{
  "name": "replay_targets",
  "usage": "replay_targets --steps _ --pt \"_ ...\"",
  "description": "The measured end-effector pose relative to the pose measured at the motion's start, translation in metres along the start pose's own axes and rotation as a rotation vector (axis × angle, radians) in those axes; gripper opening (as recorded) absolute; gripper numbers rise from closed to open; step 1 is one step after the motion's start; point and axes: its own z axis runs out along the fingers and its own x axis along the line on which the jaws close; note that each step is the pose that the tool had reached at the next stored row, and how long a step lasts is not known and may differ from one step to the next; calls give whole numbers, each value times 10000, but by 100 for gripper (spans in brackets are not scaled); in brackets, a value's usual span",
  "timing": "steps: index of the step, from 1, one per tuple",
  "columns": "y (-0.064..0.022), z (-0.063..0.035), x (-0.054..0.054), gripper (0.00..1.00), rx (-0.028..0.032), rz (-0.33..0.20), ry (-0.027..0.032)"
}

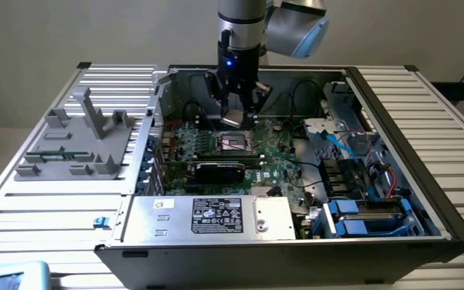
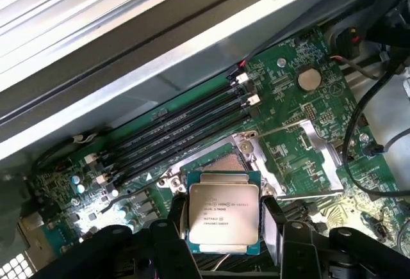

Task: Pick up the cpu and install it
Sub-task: 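Place the cpu into insertion slot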

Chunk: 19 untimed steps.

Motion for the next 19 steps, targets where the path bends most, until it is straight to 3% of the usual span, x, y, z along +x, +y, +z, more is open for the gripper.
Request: replay_targets --steps 19 --pt "0 15 0 56 -49 3137 -54"
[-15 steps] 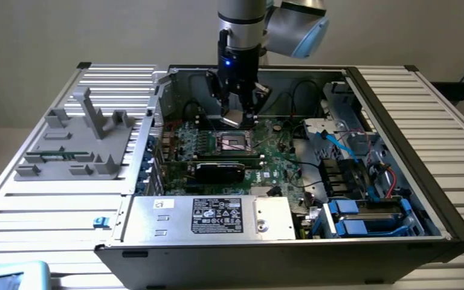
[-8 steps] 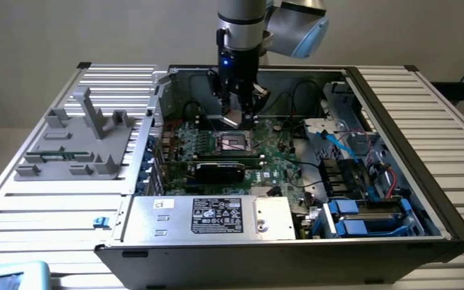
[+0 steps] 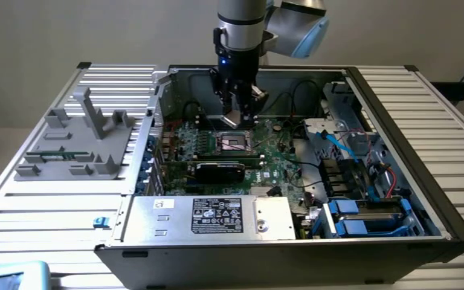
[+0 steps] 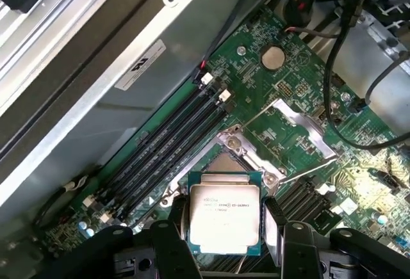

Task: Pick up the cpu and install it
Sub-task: 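Place the cpu into insertion slot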

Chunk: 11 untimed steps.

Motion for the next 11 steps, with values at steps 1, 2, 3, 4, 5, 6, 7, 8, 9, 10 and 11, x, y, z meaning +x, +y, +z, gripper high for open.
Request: replay_targets --steps 1,2,3,4,5,6,7,8,9,10,11 --pt "0 1 0 56 -3 162 -3" --pt "0 2 0 56 -5 324 -6" --pt "0 3 0 56 -7 486 -8" --pt "0 4 0 56 -10 652 -11" --pt "0 5 0 56 -13 814 -14" --pt "0 6 0 56 -15 973 -17" --pt "0 7 0 56 -18 1148 -19" --pt "0 8 0 56 -20 1281 -22" --pt "0 8 0 56 -20 1297 -22" --pt "0 8 0 56 -20 1298 -23" --pt "0 8 0 56 -20 1299 -23"
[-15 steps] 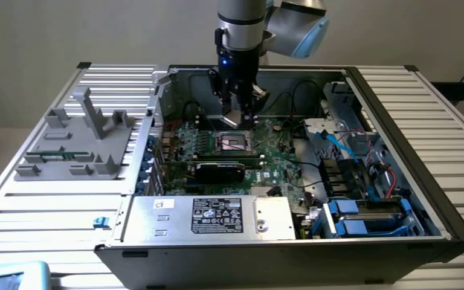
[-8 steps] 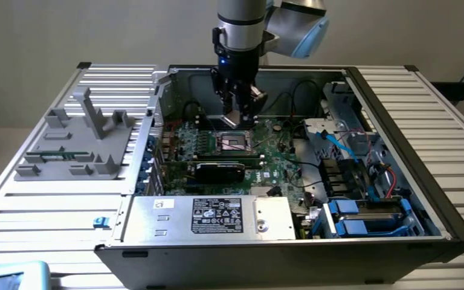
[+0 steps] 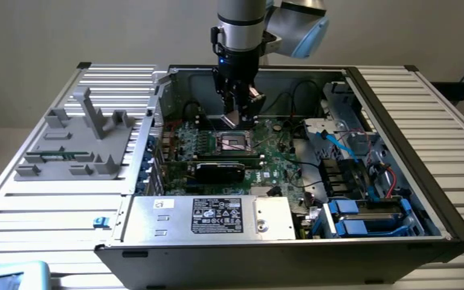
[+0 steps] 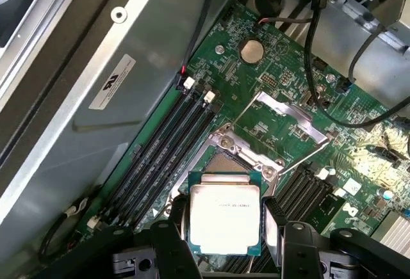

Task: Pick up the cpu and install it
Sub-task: 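Place the cpu into insertion slot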

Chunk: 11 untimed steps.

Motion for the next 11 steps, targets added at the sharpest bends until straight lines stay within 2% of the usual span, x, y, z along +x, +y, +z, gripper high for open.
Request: replay_targets --steps 2,11 --pt "0 0 0 56 -1 52 -1" --pt "0 2 0 56 -24 1539 -26"
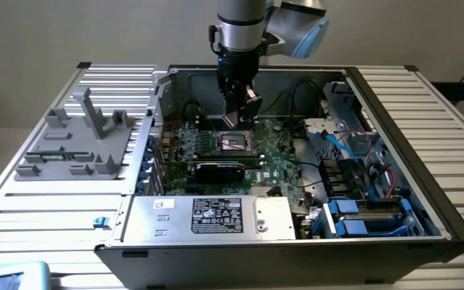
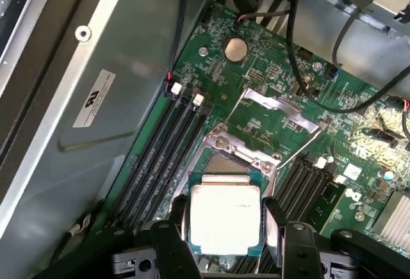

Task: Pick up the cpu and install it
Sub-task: 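Place the cpu into insertion slot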

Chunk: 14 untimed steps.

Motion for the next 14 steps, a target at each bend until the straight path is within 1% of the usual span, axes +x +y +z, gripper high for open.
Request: replay_targets --steps 14 --pt "0 8 0 56 -36 2317 -40"
